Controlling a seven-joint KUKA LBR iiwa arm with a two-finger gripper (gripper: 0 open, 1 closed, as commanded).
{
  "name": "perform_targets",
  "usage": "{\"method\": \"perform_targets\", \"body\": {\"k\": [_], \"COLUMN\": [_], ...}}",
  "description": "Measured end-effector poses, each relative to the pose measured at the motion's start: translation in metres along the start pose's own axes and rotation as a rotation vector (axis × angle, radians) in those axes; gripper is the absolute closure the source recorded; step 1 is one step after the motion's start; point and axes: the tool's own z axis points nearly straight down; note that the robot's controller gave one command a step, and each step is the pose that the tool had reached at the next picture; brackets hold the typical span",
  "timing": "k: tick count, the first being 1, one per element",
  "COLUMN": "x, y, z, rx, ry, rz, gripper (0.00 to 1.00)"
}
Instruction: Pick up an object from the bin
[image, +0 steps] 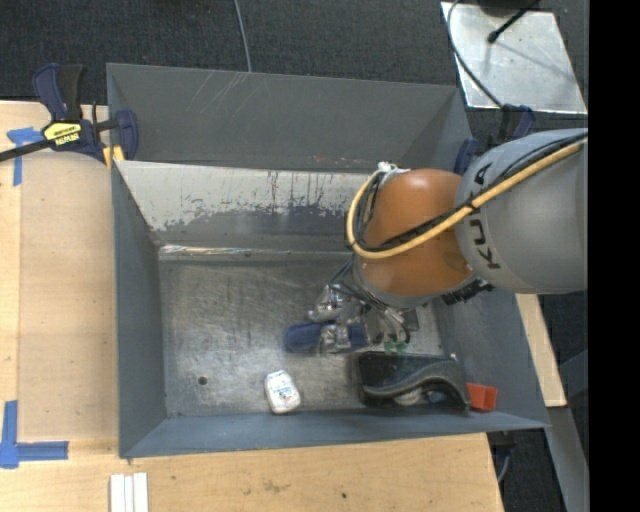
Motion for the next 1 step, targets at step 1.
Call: {"method": "perform_targets", "body": {"k": [1], "x": [-0.0105], "y": [0.0004], "z": [-0.1095], "rx": [0.001], "ry": [0.001], "rz": [-0.036], "gripper": [1.00]}}
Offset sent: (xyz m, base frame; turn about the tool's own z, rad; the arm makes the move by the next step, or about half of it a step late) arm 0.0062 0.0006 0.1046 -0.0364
